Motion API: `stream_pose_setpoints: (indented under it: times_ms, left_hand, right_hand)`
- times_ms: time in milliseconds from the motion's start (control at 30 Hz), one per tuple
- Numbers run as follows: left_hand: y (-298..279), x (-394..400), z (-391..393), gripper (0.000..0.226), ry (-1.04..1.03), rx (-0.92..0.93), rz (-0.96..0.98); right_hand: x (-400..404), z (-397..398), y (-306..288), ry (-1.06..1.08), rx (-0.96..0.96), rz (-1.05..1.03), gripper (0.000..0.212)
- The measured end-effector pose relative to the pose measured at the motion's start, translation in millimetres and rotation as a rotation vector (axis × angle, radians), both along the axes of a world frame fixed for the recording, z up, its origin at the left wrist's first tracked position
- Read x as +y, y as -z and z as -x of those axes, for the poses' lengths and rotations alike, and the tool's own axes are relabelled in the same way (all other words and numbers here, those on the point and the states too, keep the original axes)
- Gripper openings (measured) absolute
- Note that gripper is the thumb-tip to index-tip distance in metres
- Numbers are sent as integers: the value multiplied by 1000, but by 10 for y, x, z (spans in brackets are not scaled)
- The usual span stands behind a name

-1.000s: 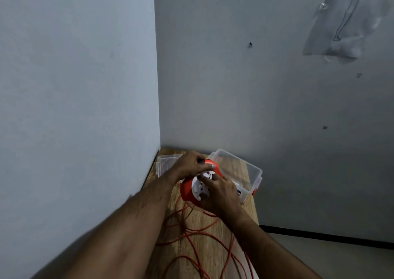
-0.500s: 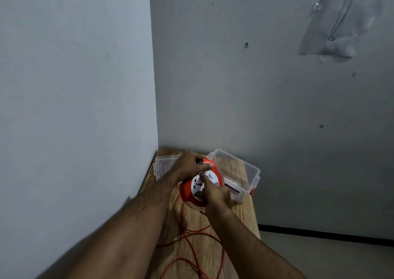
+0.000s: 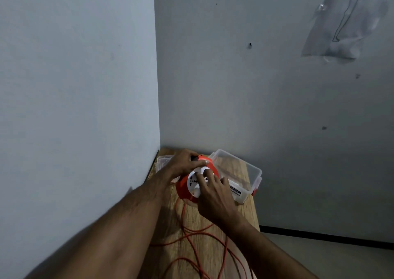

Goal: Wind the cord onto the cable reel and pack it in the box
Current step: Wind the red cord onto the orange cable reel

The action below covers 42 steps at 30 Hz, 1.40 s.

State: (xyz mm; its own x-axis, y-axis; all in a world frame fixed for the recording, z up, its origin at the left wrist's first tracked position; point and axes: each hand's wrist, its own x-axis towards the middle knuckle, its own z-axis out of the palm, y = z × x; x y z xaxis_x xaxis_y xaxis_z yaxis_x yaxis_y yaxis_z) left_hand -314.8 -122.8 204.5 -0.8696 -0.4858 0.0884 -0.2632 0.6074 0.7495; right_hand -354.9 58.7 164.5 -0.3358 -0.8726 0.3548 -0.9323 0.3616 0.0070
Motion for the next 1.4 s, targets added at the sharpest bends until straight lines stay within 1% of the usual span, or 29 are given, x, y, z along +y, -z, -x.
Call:
stream_pose_setpoints:
  times_ms: [67, 167, 233, 333, 400, 433, 467, 533, 600, 667, 700, 733, 767, 800, 833, 900, 933, 967, 1000, 1033, 1067, 1100, 1133, 1167, 1200, 1267, 1333, 1400]
  left_hand:
    - [9, 19, -4, 54, 9, -4, -5]
    - [11, 68, -4, 46, 21, 5, -1]
    - [19, 86, -4, 45, 19, 7, 2]
    - [51, 89, 2, 50, 16, -5, 26]
    - [66, 96, -1, 48, 3, -8, 33]
    - [73, 93, 1, 46, -6, 7, 24]
    - [71, 94, 2, 43, -18, 28, 10]
    - [48, 114, 14, 37, -36, 68, -13]
    - [24, 142, 42, 33, -36, 98, 9]
    - [9, 172, 69, 31, -30, 87, 45]
    - [9, 187, 82, 31, -29, 79, 66]
    - [17, 197, 94, 30, -27, 71, 82]
    - [25, 206, 99, 29, -22, 64, 92]
    - [30, 217, 102, 29, -14, 64, 102]
    - [54, 212, 106, 27, -4, 67, 112]
    - [86, 191, 104, 24, 17, 61, 123]
    - [100, 171, 103, 27, 20, 58, 116]
    - [116, 143, 98, 32, 13, 55, 103]
    - [130, 112, 93, 37, 1, 56, 91]
    - [131, 91, 78, 42, -11, 52, 81]
    - [135, 75, 64, 46, -13, 57, 77]
    - [146, 59, 54, 51, -15, 62, 77]
    - [144, 51, 45, 53, -14, 64, 78]
    - [135, 48, 38, 51, -9, 61, 78]
    - [137, 39, 36, 47, -4, 61, 74]
    - [139, 15, 30, 43, 0, 63, 69]
    - [145, 1, 21, 44, 7, 55, 61]
    - [156, 1, 21, 44, 22, 35, 61]
  right_hand:
    - [-3, -20, -6, 21, -43, 46, 81]
    - [-34, -37, -9, 25, -73, 69, 85]
    - [-64, -38, -6, 18, -104, 99, 86]
    - [-90, 5, 11, 17, -212, 150, 76]
    - [-93, 15, -3, 43, -304, 185, 63]
    - [-89, 0, -24, 78, -375, 237, 55]
    - [-92, -27, -52, 130, -470, 311, 50]
    - [-124, -68, -98, 260, -674, 493, 48]
    - [-209, -75, -75, 403, -861, 616, 53]
    - [-299, -64, -12, 569, -1067, 667, 63]
    - [-331, -59, -3, 656, -1216, 700, 67]
    - [-359, -65, -27, 744, -1418, 767, 71]
    - [-378, -85, -81, 803, -1643, 867, 75]
    - [-388, -96, -130, 850, -1826, 960, 78]
    - [-385, -109, -196, 878, -1945, 1023, 77]
    - [-406, -83, -231, 895, -2048, 1064, 70]
    - [-410, -74, -228, 885, -2053, 1030, 65]
    - [-407, -68, -197, 863, -2012, 977, 57]
    - [-390, -65, -153, 817, -1876, 899, 51]
    - [-358, -83, -124, 734, -1646, 828, 40]
    - [-311, -100, -90, 605, -1355, 783, 25]
    - [-249, -105, -51, 433, -1048, 749, 15]
    - [-183, -104, -36, 265, -756, 682, 13]
    - [-121, -80, -17, 103, -526, 584, 18]
    - [-79, -35, 32, -18, -353, 445, 26]
    - [-8, 53, 144, -139, -101, 179, 45]
    - [64, 117, 189, -191, 32, 16, 66]
    - [106, 150, 159, -233, 112, -59, 74]
